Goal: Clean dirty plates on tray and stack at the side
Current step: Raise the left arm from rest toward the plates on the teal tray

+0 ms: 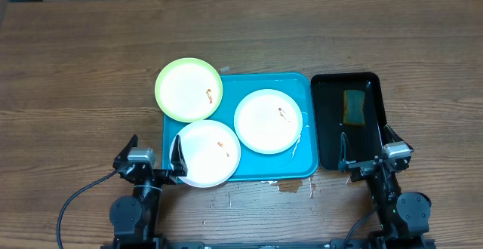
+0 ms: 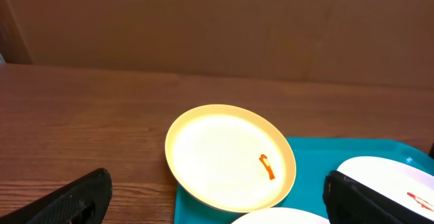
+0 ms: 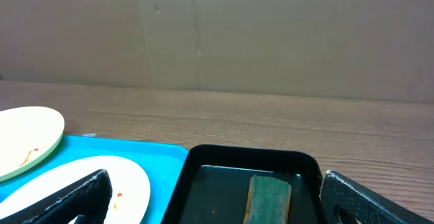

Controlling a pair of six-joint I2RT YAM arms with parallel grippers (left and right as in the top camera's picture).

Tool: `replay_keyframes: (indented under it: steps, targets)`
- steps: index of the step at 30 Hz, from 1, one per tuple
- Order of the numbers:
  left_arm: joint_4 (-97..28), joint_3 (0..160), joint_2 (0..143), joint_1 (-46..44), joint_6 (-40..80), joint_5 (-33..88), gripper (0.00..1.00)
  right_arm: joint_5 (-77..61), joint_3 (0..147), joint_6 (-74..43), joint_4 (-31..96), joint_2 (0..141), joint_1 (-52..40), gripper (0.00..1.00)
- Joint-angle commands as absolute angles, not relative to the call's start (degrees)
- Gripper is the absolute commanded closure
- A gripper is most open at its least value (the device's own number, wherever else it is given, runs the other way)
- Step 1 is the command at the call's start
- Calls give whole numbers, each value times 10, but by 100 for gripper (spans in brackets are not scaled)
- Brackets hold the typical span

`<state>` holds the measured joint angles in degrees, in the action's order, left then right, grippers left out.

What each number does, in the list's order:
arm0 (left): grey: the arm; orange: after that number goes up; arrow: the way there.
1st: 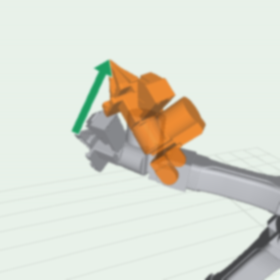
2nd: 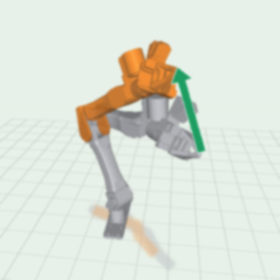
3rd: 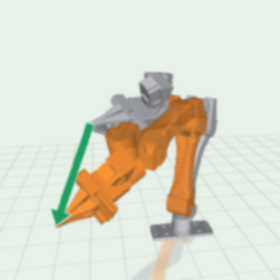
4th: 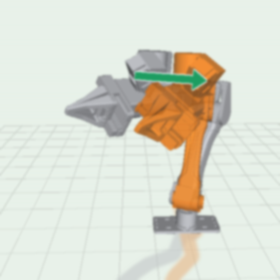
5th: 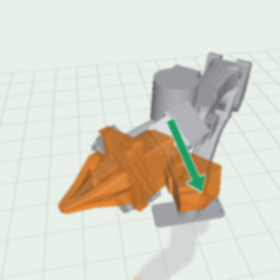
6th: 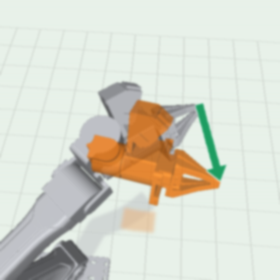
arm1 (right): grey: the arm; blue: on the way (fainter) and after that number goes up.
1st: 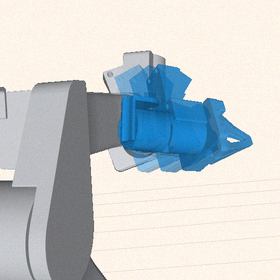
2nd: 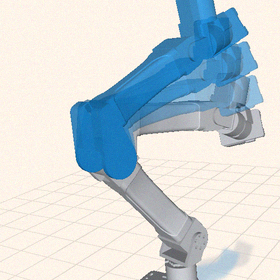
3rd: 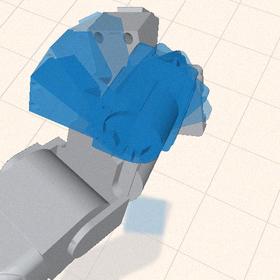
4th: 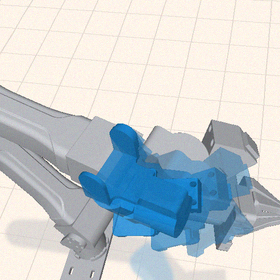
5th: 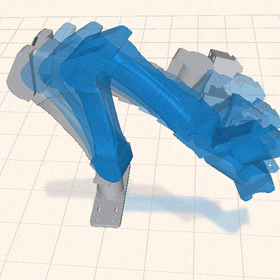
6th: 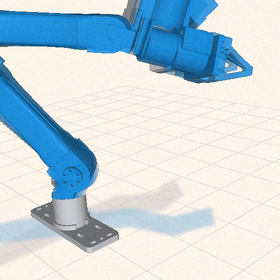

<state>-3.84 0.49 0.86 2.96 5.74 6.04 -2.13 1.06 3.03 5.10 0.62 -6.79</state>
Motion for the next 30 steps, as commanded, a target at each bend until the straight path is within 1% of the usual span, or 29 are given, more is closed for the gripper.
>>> replay_keyframes:
  steps: [1,14,21,24,30]
  targets:
    - [-39,3,4,26,47,67,0,-22,5,32,47,2,-66,0]
    - [-27,3,4,26,48,61,0,-22,5,32,47,2,-66,0]
    - [-9,18,4,26,81,149,0,-22,5,32,47,2,-66,0]
    - [-37,50,4,26,105,156,0,-22,5,32,47,2,-66,0]
    - [-132,166,28,26,107,150,0,-22,5,33,47,2,-66,0]
